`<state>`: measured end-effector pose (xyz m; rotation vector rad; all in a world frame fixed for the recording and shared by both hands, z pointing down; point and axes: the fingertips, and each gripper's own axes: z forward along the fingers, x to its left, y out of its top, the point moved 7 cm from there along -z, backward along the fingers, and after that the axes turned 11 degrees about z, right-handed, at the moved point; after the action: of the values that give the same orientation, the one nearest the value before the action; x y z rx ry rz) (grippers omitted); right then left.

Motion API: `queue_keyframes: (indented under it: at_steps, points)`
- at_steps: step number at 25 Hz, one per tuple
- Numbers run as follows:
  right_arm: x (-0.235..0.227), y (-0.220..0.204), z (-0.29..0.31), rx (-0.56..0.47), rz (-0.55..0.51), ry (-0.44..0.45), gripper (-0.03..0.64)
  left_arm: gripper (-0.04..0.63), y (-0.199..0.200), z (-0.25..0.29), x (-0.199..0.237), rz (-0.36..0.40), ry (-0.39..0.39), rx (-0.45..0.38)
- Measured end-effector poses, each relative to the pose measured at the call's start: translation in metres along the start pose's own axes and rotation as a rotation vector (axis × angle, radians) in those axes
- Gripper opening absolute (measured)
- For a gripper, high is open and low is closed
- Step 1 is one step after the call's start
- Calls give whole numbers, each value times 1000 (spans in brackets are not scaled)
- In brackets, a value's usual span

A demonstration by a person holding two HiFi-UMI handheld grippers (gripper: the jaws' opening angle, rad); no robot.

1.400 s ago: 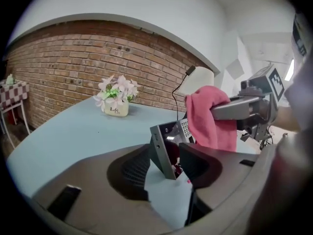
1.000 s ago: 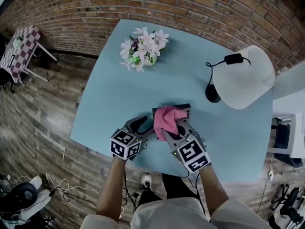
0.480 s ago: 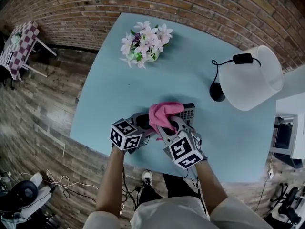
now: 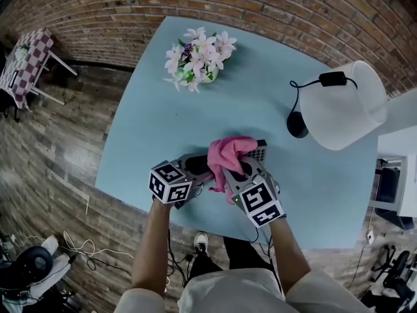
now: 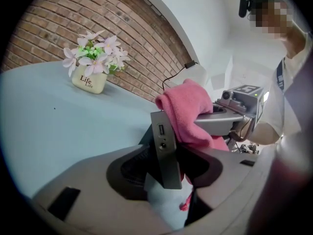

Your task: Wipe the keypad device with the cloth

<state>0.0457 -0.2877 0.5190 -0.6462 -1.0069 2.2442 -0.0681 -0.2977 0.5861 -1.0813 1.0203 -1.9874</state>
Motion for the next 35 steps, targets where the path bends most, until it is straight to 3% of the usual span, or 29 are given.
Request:
queue_keyframes:
  at_steps: [27,31,35]
  points:
    - [-76,-43,-56,-1,93,-284,58,236,-3,2,0,-61,9,12]
    - [-77,-42,-64,-44,105,-345,58,238,-3,2,0,-69,27,2]
    - [-51,-27,-57,-106,99,-274,57,265,-6,-5,0,-67,83,-22]
